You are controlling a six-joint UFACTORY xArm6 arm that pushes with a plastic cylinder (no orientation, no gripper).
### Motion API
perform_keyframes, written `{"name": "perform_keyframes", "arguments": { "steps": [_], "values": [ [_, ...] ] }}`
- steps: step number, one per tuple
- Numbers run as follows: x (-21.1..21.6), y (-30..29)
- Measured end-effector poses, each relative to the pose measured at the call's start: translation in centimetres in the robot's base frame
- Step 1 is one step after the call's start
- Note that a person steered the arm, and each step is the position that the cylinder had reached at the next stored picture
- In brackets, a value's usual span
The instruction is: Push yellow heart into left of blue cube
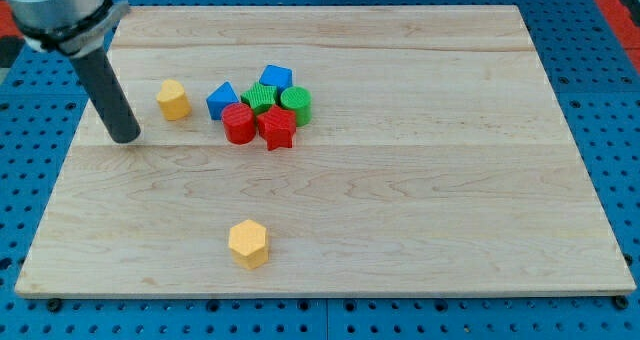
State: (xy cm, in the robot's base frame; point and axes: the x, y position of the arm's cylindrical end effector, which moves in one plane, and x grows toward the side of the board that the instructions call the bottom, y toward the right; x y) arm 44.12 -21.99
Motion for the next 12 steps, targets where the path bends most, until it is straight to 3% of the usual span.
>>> {"name": "perform_keyframes", "arguments": {
  "steps": [2,5,7,12],
  "values": [
    [-5.2,0.8],
    [-2.8,3.8],
    [-6.7,5.3],
    [-7.5,-7.9]
  ]
}}
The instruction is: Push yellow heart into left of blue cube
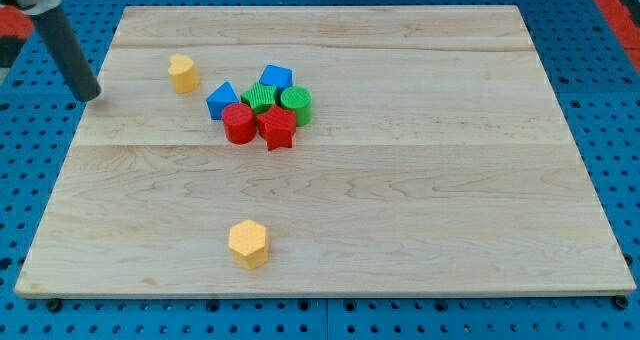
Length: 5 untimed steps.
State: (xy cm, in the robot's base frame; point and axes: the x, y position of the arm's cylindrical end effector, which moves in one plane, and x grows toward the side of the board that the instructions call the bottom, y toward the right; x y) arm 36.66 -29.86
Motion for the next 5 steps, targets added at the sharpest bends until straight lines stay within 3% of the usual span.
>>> {"name": "perform_keyframes", "arguments": {
  "steps": [2,5],
  "values": [
    [-4.1,6.3],
    [-2.9,15.6]
  ]
}}
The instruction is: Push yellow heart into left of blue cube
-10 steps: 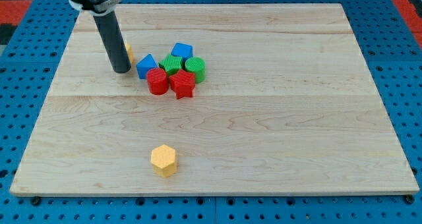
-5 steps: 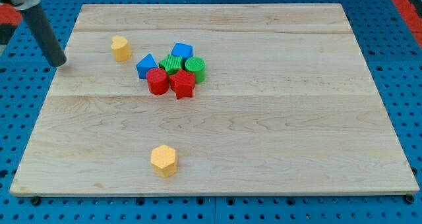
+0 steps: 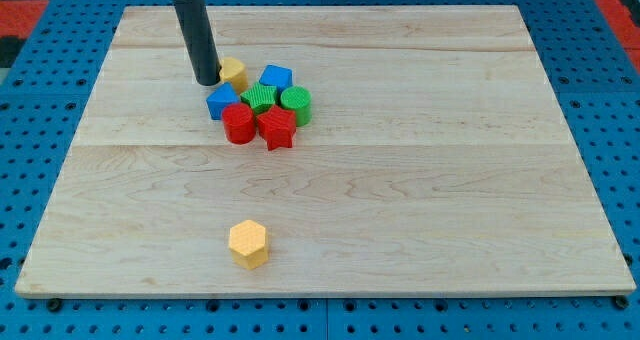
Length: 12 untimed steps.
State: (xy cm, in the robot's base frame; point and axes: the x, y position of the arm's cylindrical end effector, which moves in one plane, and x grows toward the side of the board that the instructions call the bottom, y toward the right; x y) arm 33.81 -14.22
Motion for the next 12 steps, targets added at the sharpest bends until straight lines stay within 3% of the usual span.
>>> {"name": "perform_keyframes", "arguments": {
  "steps": [1,8,12],
  "values": [
    [-0.7,-2.1],
    [-2.2,-0.4],
    [-0.5,3.6]
  ]
}}
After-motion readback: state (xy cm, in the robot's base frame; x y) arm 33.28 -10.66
